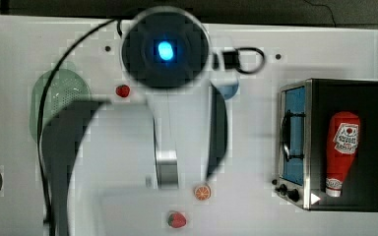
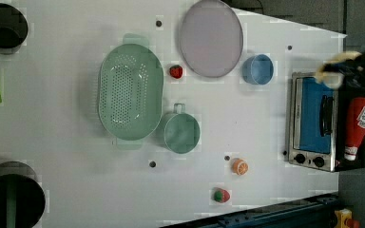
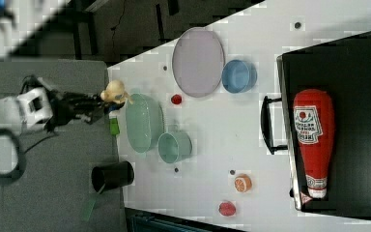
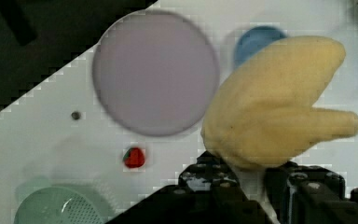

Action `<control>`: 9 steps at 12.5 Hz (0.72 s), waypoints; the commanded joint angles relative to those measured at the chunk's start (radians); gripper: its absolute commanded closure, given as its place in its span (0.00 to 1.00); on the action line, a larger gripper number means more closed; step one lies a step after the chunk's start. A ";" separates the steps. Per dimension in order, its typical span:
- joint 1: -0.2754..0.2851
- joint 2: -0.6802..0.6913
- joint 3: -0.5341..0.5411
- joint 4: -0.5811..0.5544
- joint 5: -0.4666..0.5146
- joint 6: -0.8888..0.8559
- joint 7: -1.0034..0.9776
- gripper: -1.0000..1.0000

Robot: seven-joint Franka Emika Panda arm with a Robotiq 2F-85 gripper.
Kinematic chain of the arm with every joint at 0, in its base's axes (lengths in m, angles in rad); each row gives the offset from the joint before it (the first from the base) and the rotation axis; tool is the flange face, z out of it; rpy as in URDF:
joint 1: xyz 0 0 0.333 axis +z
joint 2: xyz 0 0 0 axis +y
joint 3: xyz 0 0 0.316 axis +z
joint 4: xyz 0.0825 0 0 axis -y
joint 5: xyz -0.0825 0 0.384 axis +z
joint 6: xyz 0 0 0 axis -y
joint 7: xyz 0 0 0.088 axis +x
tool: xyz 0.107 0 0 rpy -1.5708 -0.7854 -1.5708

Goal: Pick banana from table and place on plate.

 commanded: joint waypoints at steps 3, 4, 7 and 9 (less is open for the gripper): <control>0.042 0.312 -0.012 0.192 -0.004 0.039 0.041 0.75; 0.047 0.364 -0.012 0.222 -0.005 0.056 0.041 0.75; 0.065 0.506 -0.013 0.295 -0.006 0.228 0.041 0.75; 0.071 0.584 -0.016 0.313 -0.007 0.296 0.041 0.75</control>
